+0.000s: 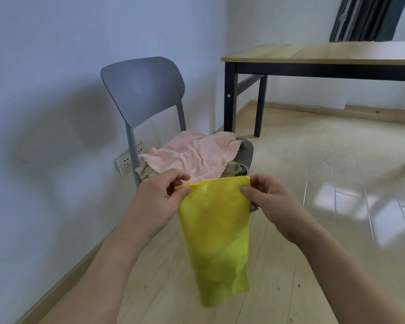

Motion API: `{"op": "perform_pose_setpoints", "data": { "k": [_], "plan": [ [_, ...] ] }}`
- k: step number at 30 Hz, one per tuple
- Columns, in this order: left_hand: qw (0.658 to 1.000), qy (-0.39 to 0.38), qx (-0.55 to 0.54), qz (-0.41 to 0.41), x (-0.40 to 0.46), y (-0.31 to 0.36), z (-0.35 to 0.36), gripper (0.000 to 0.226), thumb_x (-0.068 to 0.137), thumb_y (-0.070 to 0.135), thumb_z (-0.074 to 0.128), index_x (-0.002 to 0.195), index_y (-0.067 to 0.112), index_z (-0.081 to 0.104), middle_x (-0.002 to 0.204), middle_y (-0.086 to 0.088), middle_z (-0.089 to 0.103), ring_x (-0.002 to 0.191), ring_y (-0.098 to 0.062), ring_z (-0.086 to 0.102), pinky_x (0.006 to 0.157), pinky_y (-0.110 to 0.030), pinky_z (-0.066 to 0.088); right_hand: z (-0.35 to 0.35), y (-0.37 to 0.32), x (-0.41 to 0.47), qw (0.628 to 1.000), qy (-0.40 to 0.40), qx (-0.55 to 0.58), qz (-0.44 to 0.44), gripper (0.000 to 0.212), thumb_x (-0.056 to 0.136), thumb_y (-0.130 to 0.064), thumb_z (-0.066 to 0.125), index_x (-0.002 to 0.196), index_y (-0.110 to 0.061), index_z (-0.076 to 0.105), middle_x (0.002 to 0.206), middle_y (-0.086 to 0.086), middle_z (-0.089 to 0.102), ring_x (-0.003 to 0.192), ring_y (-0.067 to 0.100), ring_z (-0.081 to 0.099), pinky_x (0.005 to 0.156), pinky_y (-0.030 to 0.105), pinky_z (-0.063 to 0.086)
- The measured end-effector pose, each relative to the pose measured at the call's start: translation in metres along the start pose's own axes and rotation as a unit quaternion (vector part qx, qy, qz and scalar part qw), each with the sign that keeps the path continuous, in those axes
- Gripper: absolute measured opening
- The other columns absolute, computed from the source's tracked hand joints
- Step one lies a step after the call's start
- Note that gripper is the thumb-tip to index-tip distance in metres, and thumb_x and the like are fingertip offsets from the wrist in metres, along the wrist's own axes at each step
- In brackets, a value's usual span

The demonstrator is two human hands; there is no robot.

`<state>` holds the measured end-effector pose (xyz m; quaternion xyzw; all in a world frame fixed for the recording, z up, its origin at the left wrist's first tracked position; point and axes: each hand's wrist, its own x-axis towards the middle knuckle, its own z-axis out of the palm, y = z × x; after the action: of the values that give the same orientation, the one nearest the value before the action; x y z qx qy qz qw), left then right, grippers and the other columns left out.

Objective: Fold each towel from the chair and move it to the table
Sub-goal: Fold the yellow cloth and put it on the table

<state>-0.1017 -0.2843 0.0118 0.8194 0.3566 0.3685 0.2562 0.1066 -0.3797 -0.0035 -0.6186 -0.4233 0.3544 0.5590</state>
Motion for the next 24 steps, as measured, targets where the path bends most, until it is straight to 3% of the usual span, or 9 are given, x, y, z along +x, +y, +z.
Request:
{"op": "perform_pose_setpoints", "data": {
  "k": [3, 6, 10, 12, 15, 18, 21, 24],
  "plan": [
    [0.997, -0.002, 0.063, 0.039, 0.013, 0.004, -0.006, 0.012, 0.094, 0.019, 0.056, 0.085, 0.022, 0.063, 0.081, 0.013, 0.061, 0.08, -0.003, 0.055, 0.068, -0.022, 0.043, -0.004, -0.007, 0.005, 0.999, 0.012, -0.026, -0.022, 0.02, 0.094, -0.004, 0.055, 0.081, -0.017, 0.063, 0.071, -0.002, 0.062, 0.065, 0.011, 0.055, 0.057, 0.018, 0.048],
    [0.988, -0.023, 0.147, 0.033, 0.044, 0.014, -0.013, 0.025, 0.101, 0.03, 0.036, 0.085, 0.017, 0.05, 0.077, 0.005, 0.053, 0.072, -0.014, 0.05, 0.063, -0.036, 0.04, -0.001, -0.037, 0.021, 0.993, 0.038, -0.094, -0.067, 0.019, 0.095, -0.006, 0.052, 0.08, -0.015, 0.061, 0.071, 0.0, 0.057, 0.066, 0.014, 0.052, 0.061, 0.023, 0.047],
    [0.955, -0.03, 0.293, 0.022, 0.118, 0.036, -0.037, 0.033, 0.103, 0.033, 0.025, 0.083, 0.014, 0.042, 0.078, -0.002, 0.05, 0.075, -0.024, 0.049, 0.066, -0.037, 0.037, -0.003, -0.104, 0.066, 0.97, 0.082, -0.188, -0.132, 0.016, 0.094, -0.013, 0.052, 0.083, -0.017, 0.062, 0.076, 0.0, 0.058, 0.07, 0.013, 0.051, 0.063, 0.027, 0.045],
    [0.935, -0.022, 0.354, 0.02, 0.158, 0.053, -0.054, 0.036, 0.103, 0.036, 0.022, 0.083, 0.014, 0.042, 0.082, -0.005, 0.052, 0.077, -0.026, 0.049, 0.067, -0.035, 0.034, -0.008, -0.143, 0.094, 0.968, 0.108, -0.18, -0.14, 0.009, 0.093, -0.013, 0.054, 0.089, -0.015, 0.063, 0.075, -0.003, 0.057, 0.066, 0.01, 0.051, 0.055, 0.022, 0.041],
    [0.923, 0.006, 0.383, 0.044, 0.207, 0.083, -0.082, 0.035, 0.103, 0.037, 0.024, 0.088, 0.013, 0.045, 0.104, -0.012, 0.062, 0.089, -0.03, 0.056, 0.07, -0.035, 0.037, -0.014, -0.195, 0.126, 0.973, 0.14, -0.125, -0.138, 0.01, 0.091, -0.011, 0.059, 0.097, -0.017, 0.064, 0.074, -0.006, 0.057, 0.064, 0.006, 0.052, 0.061, 0.021, 0.042],
    [0.92, 0.079, 0.36, 0.134, 0.232, 0.115, -0.108, 0.027, 0.103, 0.032, 0.027, 0.093, 0.012, 0.042, 0.106, -0.013, 0.059, 0.087, -0.027, 0.052, 0.07, -0.034, 0.036, -0.02, -0.234, 0.137, 0.967, 0.17, -0.074, -0.178, 0.015, 0.089, -0.007, 0.058, 0.083, -0.017, 0.067, 0.071, -0.003, 0.061, 0.066, 0.014, 0.058, 0.068, 0.027, 0.051],
    [0.881, 0.197, 0.34, 0.264, 0.231, 0.14, -0.128, 0.021, 0.101, 0.019, 0.033, 0.094, 0.006, 0.047, 0.093, -0.01, 0.053, 0.081, -0.027, 0.048, 0.064, -0.035, 0.035, -0.025, -0.261, 0.129, 0.948, 0.192, -0.039, -0.25, 0.023, 0.09, -0.005, 0.056, 0.076, -0.02, 0.065, 0.072, -0.004, 0.062, 0.065, 0.01, 0.056, 0.059, 0.017, 0.045],
    [0.852, 0.226, 0.337, 0.331, 0.211, 0.141, -0.134, 0.012, 0.097, 0.007, 0.039, 0.093, 0.004, 0.049, 0.088, -0.009, 0.051, 0.075, -0.028, 0.047, 0.059, -0.038, 0.036, -0.028, -0.261, 0.114, 0.939, 0.198, -0.021, -0.282, 0.018, 0.091, -0.009, 0.056, 0.081, -0.02, 0.066, 0.075, -0.004, 0.063, 0.067, 0.009, 0.056, 0.063, 0.019, 0.045]
  ]
}}
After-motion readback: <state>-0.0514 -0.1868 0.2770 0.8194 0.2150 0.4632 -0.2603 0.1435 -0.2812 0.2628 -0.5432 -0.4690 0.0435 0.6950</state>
